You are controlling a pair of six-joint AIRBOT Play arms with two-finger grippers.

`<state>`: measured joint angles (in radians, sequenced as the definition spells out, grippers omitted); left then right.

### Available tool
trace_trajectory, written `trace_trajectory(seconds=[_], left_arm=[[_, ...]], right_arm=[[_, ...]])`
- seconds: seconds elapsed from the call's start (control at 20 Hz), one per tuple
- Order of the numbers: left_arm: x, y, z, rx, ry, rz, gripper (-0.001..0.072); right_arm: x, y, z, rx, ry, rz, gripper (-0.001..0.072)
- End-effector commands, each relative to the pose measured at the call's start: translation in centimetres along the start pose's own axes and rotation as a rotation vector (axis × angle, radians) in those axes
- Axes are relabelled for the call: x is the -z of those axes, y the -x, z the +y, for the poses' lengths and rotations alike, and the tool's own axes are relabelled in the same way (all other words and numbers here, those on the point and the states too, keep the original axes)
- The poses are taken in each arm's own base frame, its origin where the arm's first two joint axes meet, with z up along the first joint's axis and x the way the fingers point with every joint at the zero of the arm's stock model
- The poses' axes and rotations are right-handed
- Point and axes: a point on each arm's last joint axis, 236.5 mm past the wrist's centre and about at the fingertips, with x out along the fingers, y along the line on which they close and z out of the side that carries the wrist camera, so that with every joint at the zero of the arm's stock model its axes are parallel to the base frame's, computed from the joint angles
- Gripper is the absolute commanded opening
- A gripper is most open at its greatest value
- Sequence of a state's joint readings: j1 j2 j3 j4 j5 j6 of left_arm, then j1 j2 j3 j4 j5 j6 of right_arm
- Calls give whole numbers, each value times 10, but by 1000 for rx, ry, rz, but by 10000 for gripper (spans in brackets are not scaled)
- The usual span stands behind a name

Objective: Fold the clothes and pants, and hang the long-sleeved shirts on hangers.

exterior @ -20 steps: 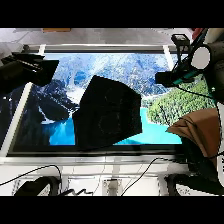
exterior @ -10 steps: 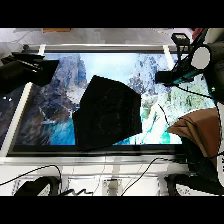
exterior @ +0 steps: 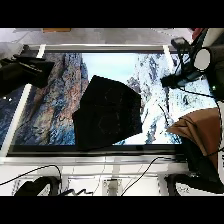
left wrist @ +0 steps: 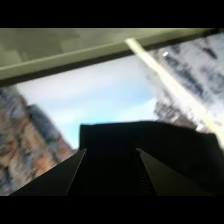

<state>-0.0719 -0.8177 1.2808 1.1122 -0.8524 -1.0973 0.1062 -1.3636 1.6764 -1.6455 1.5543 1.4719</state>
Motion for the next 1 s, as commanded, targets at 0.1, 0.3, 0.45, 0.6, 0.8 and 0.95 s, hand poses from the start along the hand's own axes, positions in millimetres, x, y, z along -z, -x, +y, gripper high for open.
trace_trajectory(seconds=[0.1,0.3,0.45,0.6,0.8,0.95], left_arm=[[94,3,58,-130,145,263,328],[203,-4,54,-86,382,467,329],[281,0,29,-39,479,637,364],[326,11,4,12,542,757,364],[352,15,-7,23,607,822,364],[368,14,-12,44,643,884,433]], right_arm=[[88,-42,54,-550,9,182,29],[150,-96,93,-690,-153,288,231],[185,-141,111,-677,-251,312,407],[203,-168,115,-642,-335,297,412],[179,-178,135,-742,-522,243,423],[158,-178,150,-854,-602,204,500]])
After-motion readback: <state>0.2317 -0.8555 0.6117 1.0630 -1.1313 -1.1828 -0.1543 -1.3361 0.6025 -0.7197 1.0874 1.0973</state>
